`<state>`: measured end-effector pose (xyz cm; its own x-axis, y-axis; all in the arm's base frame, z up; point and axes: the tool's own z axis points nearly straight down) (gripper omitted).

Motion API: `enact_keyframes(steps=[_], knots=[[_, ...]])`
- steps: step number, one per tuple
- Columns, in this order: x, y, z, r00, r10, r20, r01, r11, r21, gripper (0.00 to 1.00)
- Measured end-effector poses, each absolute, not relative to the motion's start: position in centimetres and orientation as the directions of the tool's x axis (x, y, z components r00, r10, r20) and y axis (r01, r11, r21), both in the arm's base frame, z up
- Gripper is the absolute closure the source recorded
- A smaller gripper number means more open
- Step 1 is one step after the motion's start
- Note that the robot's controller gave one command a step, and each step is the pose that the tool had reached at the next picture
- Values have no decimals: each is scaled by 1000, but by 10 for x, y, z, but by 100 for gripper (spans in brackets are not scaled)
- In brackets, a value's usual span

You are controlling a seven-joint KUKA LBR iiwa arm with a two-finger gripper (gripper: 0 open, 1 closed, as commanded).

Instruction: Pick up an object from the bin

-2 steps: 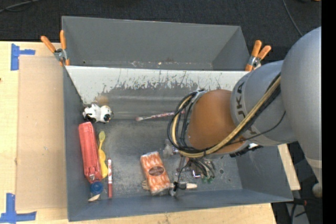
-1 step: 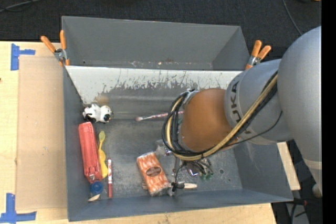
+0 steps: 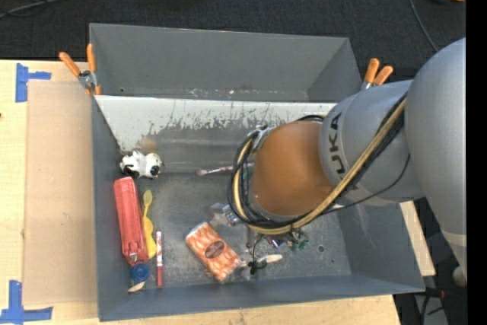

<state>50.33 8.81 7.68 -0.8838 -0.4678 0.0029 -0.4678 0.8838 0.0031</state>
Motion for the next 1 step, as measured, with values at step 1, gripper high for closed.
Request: enact_keyframes(steps=[1], knots=[[496,96,82,-837,-547,5,-547,837,4,0]])
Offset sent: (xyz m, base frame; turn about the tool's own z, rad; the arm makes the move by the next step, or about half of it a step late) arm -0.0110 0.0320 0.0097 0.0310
